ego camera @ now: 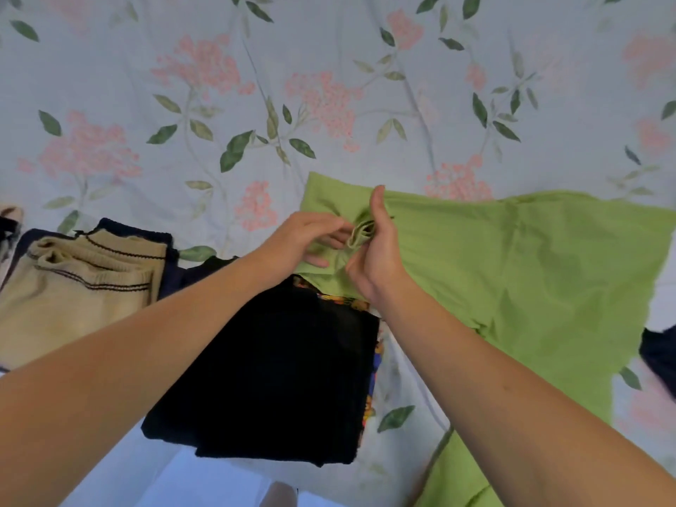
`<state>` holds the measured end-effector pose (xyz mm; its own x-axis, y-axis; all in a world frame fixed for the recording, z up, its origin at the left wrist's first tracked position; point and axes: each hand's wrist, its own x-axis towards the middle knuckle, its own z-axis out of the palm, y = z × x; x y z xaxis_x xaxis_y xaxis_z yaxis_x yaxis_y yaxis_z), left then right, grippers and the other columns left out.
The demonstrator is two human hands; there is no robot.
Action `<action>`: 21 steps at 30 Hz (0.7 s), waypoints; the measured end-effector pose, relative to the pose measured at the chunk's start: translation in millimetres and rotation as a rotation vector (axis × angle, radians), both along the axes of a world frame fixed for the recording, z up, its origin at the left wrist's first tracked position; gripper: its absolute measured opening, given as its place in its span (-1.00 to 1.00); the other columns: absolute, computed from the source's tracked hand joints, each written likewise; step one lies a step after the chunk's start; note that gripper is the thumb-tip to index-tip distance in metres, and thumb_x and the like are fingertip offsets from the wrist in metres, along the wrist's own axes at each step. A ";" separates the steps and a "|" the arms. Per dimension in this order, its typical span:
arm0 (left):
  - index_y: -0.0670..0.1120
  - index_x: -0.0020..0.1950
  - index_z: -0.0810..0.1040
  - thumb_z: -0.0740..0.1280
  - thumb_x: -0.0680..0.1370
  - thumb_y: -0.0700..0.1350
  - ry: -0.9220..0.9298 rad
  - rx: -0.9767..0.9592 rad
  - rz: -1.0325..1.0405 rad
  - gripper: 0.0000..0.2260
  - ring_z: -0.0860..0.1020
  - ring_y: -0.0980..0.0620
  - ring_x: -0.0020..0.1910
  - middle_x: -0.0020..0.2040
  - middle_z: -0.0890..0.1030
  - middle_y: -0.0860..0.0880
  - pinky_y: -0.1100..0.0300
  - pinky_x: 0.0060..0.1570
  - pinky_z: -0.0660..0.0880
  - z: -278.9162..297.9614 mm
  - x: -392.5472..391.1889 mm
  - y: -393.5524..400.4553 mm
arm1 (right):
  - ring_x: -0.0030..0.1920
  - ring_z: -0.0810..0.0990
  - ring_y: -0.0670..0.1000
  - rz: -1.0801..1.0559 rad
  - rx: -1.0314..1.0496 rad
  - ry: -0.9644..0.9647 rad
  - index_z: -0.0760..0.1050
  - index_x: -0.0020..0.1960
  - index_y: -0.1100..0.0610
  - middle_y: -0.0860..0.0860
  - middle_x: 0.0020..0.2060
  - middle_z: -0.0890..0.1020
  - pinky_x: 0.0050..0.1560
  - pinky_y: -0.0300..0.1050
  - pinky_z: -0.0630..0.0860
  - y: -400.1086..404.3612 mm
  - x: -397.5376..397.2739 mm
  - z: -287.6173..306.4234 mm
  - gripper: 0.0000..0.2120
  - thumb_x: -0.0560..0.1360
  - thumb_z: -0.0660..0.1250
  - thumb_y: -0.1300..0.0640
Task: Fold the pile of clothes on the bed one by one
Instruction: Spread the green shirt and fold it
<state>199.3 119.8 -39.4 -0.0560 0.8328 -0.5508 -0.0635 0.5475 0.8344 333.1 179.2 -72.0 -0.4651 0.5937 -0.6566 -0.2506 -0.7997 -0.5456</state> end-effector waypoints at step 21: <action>-0.16 -0.01 0.67 0.42 0.47 -0.07 0.619 -0.217 0.157 -0.81 0.66 -0.14 -0.03 -0.08 0.70 -0.10 -0.04 0.02 0.61 -36.9 76.2 25.2 | 0.65 0.14 0.00 0.491 0.636 -0.649 0.13 0.68 0.04 0.00 0.66 0.21 0.64 0.14 0.10 3.7 98.1 -37.9 -0.21 0.58 0.25 -0.29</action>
